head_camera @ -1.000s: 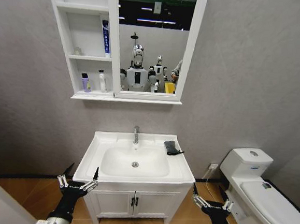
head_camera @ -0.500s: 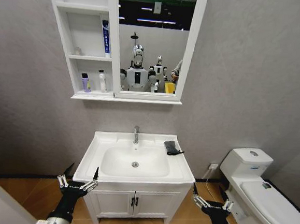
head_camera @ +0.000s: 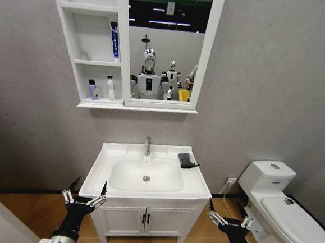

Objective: Move facial cleanser and shampoo from washbasin to cabinet, then wipe washbasin with towel.

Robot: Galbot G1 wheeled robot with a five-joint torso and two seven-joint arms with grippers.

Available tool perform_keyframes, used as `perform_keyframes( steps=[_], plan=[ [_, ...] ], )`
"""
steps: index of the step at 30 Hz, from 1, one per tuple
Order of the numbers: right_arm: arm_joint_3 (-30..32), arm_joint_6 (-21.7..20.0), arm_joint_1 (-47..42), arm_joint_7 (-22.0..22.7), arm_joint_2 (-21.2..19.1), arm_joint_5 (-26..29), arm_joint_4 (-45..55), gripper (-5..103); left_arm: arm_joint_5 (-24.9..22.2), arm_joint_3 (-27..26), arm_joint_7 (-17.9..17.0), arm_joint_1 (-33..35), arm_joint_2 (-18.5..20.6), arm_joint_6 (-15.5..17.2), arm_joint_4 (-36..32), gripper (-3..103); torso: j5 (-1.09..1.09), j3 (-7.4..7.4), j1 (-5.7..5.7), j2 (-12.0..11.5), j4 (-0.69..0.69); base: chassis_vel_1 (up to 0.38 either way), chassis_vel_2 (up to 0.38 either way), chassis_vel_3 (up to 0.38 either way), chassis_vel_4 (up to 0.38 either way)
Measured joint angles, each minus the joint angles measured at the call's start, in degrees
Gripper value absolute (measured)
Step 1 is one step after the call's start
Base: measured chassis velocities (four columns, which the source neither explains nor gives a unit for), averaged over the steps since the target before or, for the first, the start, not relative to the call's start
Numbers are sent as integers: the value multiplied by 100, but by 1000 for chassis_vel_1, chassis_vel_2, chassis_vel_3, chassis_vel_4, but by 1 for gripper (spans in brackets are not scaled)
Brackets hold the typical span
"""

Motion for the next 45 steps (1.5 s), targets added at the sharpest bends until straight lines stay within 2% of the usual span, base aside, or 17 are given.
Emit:
perform_keyframes(
  steps=[45],
  plan=[
    [0, 0, 0, 0, 0, 0, 0, 100, 0, 0, 0, 0, 0, 0, 0, 100, 0, 0, 0, 0, 0, 0, 0, 0, 0]
  ],
)
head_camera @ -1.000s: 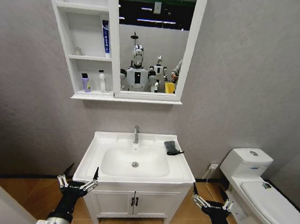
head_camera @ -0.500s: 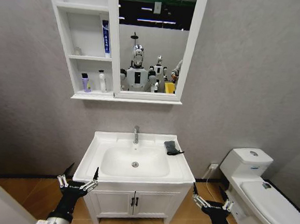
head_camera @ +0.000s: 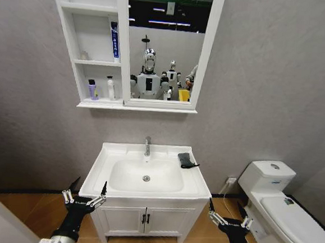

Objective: Move facial cleanser and shampoo from washbasin to cabinet, then wipe washbasin with towel.

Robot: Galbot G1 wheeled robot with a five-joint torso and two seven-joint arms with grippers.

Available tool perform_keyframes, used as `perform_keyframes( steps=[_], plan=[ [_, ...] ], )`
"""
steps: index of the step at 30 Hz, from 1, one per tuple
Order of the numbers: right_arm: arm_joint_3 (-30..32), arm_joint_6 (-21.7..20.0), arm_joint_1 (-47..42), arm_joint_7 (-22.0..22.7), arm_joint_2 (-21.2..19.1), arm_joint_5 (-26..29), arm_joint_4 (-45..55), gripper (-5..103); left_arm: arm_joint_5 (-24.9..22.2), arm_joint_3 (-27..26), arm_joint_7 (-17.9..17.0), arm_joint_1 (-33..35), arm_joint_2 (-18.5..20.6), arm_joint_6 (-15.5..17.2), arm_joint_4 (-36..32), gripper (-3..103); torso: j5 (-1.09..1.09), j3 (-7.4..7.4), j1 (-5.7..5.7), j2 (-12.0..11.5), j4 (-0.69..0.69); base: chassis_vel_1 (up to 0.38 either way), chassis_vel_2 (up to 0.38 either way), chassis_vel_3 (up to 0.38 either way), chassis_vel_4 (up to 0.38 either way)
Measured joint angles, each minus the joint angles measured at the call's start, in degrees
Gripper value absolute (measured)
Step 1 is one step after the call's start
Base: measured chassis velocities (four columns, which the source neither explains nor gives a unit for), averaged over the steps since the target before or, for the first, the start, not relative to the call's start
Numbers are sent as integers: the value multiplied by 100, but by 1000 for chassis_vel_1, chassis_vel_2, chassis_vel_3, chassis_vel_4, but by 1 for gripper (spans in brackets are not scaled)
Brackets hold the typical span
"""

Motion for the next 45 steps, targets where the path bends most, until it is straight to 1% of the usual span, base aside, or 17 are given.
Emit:
perform_keyframes(
  steps=[45],
  plan=[
    [0, 0, 0, 0, 0, 0, 0, 100, 0, 0, 0, 0, 0, 0, 0, 100, 0, 0, 0, 0, 0, 0, 0, 0, 0]
  ],
)
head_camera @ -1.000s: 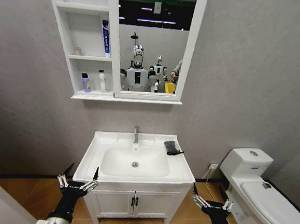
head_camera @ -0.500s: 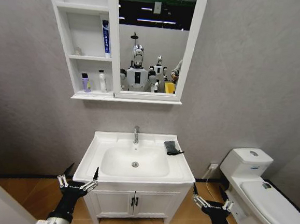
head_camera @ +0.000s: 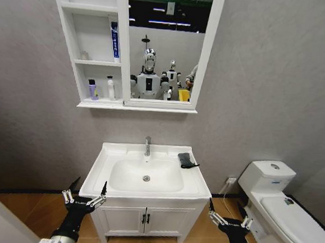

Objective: Move facial cleanser and shampoo from washbasin to cabinet, then wipe washbasin with towel.

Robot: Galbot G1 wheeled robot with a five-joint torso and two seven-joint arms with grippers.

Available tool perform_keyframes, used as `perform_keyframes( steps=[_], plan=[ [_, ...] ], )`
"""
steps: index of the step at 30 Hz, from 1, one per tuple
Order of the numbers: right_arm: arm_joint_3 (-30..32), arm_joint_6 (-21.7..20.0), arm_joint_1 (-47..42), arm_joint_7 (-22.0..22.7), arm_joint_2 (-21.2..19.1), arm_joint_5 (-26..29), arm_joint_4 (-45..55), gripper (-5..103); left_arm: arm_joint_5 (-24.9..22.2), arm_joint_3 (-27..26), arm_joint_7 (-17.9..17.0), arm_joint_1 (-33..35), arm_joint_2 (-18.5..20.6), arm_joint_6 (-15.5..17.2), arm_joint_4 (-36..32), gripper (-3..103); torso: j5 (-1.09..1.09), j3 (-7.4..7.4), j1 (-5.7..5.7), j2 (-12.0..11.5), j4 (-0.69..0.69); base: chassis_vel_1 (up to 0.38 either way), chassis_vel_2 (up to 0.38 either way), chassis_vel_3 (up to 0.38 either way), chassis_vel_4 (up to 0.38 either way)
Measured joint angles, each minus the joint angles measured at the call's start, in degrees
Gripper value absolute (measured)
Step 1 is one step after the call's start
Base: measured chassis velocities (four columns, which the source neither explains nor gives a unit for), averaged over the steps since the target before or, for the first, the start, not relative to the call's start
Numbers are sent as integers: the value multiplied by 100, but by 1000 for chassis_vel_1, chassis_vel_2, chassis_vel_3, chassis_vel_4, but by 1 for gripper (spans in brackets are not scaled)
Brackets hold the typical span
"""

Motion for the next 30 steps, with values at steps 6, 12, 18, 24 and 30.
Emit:
perform_keyframes(
  steps=[6, 12, 18, 24, 30],
  plan=[
    [0, 0, 0, 0, 0, 0, 0, 100, 0, 0, 0, 0, 0, 0, 0, 100, 0, 0, 0, 0, 0, 0, 0, 0, 0],
    [0, 0, 0, 0, 0, 0, 0, 100, 0, 0, 0, 0, 0, 0, 0, 100, 0, 0, 0, 0, 0, 0, 0, 0, 0],
    [0, 0, 0, 0, 0, 0, 0, 100, 0, 0, 0, 0, 0, 1, 0, 100, 0, 0, 0, 0, 0, 0, 0, 0, 0],
    [0, 0, 0, 0, 0, 0, 0, 100, 0, 0, 0, 0, 0, 0, 0, 100, 0, 0, 0, 0, 0, 0, 0, 0, 0],
    [0, 0, 0, 0, 0, 0, 0, 100, 0, 0, 0, 0, 0, 0, 0, 100, 0, 0, 0, 0, 0, 0, 0, 0, 0]
  ],
)
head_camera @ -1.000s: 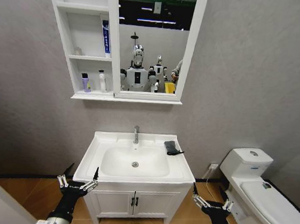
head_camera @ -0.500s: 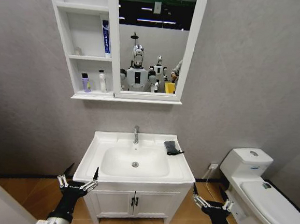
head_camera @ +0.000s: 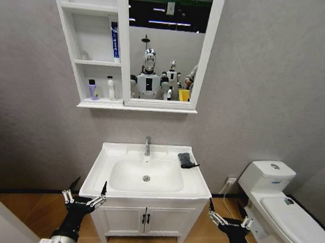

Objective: Move facial cleanser and shampoo from washbasin to cabinet, then wipe washbasin with towel.

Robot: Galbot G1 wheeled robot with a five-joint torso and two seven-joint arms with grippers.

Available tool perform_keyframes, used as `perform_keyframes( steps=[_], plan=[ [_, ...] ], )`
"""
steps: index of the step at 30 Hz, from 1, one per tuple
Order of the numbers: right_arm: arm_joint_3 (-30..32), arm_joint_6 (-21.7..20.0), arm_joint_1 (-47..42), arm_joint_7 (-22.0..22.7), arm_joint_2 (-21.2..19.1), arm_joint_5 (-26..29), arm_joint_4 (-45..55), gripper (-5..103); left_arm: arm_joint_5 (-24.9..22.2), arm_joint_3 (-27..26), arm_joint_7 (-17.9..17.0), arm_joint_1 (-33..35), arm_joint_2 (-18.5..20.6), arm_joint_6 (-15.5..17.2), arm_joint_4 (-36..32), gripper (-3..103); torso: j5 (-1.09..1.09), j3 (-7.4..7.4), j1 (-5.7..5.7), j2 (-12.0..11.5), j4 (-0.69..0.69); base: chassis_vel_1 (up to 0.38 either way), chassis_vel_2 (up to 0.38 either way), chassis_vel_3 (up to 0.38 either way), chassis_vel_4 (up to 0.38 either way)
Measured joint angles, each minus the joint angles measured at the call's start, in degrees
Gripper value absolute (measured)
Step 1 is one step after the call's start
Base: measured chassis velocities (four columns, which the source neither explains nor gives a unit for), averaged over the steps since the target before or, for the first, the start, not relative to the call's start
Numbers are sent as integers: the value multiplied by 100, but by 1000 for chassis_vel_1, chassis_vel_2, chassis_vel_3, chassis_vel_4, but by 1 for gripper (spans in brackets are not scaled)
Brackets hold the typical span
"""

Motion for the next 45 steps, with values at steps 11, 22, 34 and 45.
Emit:
perform_keyframes(
  steps=[11, 22, 34, 45],
  plan=[
    [0, 0, 0, 0, 0, 0, 0, 100, 0, 0, 0, 1, 0, 0, 0, 100, 0, 0, 0, 0, 0, 0, 0, 0, 0],
    [0, 0, 0, 0, 0, 0, 0, 100, 0, 0, 0, 0, 0, 0, 0, 100, 0, 0, 0, 0, 0, 0, 0, 0, 0],
    [0, 0, 0, 0, 0, 0, 0, 100, 0, 0, 0, 0, 0, 0, 0, 100, 0, 0, 0, 0, 0, 0, 0, 0, 0],
    [0, 0, 0, 0, 0, 0, 0, 100, -123, -72, -39, 9, 9, 44, 0, 100, -1, 0, 0, 0, 0, 0, 0, 0, 0]
  ],
)
